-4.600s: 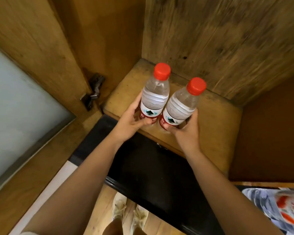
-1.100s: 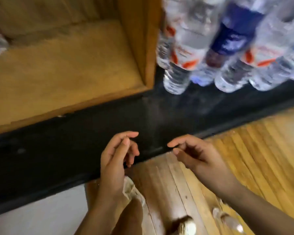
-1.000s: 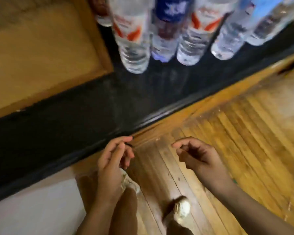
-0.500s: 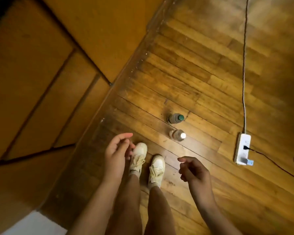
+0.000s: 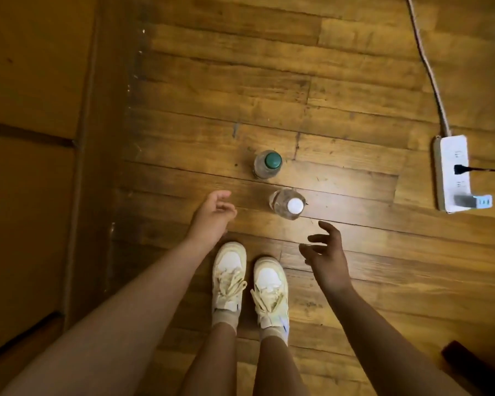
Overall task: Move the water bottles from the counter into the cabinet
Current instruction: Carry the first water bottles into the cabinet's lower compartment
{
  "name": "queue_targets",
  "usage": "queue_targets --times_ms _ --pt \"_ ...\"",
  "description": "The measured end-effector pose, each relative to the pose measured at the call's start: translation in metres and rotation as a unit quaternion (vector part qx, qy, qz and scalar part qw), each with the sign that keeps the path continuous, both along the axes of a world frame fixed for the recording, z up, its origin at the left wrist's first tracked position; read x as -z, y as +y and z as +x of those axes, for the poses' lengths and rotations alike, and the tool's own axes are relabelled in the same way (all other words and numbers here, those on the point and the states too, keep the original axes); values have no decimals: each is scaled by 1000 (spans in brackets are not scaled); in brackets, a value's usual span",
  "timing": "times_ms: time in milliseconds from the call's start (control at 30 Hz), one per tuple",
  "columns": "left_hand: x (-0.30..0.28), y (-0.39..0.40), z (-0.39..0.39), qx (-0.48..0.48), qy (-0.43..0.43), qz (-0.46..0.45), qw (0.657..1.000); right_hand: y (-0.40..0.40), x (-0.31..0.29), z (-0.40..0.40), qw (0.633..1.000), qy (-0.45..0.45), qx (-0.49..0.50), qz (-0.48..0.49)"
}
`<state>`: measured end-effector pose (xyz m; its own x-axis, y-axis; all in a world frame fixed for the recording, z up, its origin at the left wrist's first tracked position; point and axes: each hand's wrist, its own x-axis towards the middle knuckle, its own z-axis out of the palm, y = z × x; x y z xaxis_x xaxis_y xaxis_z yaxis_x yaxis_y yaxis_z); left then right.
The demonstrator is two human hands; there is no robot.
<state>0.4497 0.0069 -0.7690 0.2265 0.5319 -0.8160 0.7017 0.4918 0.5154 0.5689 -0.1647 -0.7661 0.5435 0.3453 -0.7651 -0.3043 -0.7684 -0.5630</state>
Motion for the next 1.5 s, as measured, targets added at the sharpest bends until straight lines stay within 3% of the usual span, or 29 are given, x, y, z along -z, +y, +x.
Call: queue_targets --times_ms 133,333,500,567,667,867,1100,1233,1500 --pt "77 25 16 112 50 21 992 1 70 11 1000 -11 -13 -23" --pt "138 49 42 173 -77 115 975 6 138 20 998 -29 -49 27" --pt "165 45 65 256 -86 91 958 10 162 20 992 -8 -48 115" --pt "166 39 72 233 -112 84 962 15 163 20 989 -2 -31 147" --pt "161 37 82 183 -151 68 969 25 161 20 984 14 -5 180" --pt "152 43 86 198 -137 26 970 29 156 23 986 31 0 162" --pt "104 37 66 113 -109 -127 979 35 124 34 984 92 69 136" --pt "65 29 48 62 -117 -194 972 26 86 37 981 133 65 121" --pt "-51 16 14 144 -45 -199 968 20 -38 30 977 170 43 124"
